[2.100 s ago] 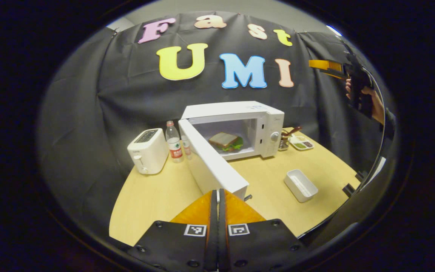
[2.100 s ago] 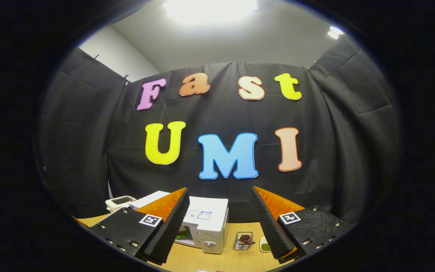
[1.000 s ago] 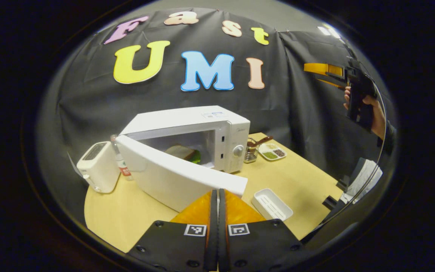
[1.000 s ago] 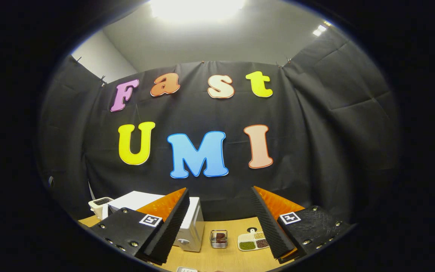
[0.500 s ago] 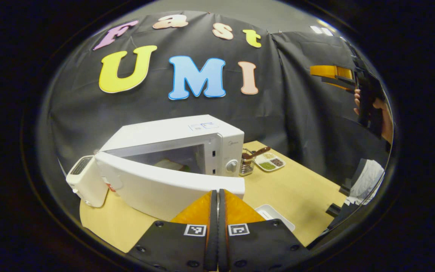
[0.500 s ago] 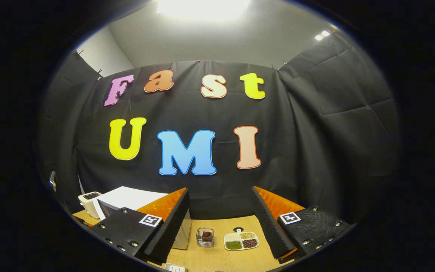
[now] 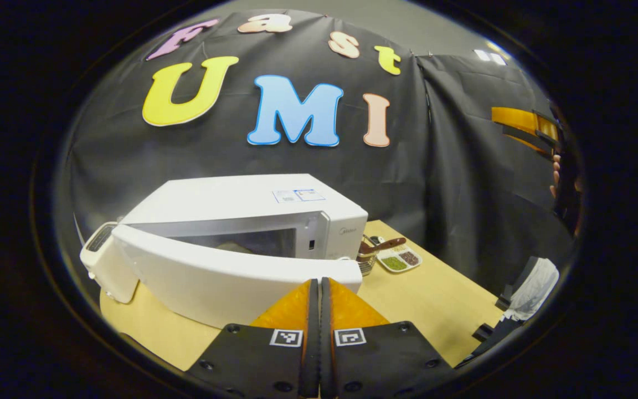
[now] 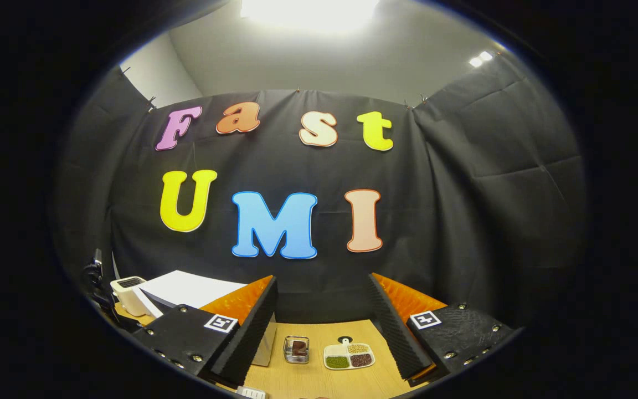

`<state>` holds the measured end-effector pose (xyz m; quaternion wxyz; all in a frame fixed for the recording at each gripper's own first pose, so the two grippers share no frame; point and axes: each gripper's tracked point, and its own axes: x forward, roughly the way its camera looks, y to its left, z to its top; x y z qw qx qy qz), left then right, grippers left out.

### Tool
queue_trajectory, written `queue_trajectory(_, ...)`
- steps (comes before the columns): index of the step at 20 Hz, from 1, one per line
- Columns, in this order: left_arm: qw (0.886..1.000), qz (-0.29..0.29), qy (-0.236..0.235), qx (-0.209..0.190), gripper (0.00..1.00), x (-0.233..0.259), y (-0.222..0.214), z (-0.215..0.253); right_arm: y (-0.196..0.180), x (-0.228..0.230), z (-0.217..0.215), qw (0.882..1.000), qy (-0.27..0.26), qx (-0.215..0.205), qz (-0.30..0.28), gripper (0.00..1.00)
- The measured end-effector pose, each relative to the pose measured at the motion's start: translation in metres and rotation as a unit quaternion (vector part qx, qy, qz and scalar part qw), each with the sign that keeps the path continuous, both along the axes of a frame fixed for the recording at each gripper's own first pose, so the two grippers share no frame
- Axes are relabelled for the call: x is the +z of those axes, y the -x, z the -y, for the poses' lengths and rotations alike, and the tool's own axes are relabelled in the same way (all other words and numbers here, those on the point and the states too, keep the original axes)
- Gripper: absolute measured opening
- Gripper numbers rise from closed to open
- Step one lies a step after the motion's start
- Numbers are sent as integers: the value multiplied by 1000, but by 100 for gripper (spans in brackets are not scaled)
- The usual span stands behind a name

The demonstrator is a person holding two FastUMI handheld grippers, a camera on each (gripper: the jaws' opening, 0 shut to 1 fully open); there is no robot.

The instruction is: Open the microwave oven with the left hand, put the food in, and close the microwave oven.

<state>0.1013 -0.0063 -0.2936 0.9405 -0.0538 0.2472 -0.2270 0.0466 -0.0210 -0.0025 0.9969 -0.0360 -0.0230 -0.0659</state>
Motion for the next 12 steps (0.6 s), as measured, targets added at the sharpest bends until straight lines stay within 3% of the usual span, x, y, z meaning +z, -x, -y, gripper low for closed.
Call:
queue_trajectory(2, 1000, -5, 21, 3, 7, -2, -11, 5, 1, 0, 2, 1000, 2, -2, -1, 97)
queue_trajectory(12, 999, -45, 4, 28, 7, -21, -47, 9, 3, -9, 27, 999, -19, -29, -13, 97)
